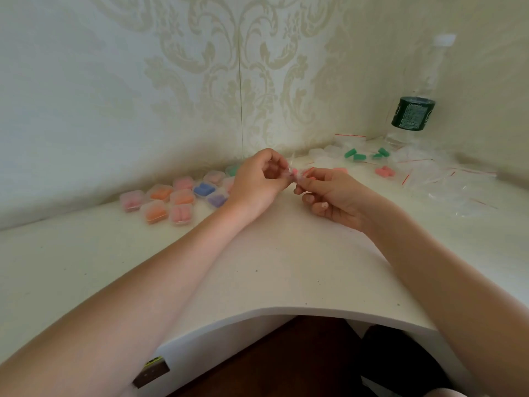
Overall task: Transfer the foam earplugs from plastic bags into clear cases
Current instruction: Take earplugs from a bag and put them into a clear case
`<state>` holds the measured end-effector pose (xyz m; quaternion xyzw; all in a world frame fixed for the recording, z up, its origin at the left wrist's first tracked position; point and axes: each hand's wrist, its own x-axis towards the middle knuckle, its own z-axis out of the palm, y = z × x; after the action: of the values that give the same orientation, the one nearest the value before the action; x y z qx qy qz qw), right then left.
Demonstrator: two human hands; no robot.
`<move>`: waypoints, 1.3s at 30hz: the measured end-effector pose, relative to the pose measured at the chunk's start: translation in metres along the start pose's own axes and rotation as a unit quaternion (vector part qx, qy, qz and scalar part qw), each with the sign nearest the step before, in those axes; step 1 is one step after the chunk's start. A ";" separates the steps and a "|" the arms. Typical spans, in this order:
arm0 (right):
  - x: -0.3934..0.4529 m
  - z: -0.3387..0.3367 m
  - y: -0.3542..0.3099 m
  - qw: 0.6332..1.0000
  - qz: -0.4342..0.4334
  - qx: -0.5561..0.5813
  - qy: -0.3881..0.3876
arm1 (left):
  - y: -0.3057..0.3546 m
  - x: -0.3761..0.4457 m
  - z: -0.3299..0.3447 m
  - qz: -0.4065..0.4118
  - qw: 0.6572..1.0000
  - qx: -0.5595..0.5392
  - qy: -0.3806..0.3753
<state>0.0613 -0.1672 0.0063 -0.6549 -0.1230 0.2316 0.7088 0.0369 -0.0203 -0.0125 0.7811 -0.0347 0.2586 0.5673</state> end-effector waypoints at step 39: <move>0.014 -0.027 -0.011 0.965 -0.011 -0.046 0.259 | 0.001 -0.004 -0.001 0.020 0.987 0.139 -0.079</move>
<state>0.0881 -0.1847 0.0127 -0.7232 0.0471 0.0400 0.6879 0.0329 -0.0210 -0.0126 0.8696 -0.0584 0.2099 0.4431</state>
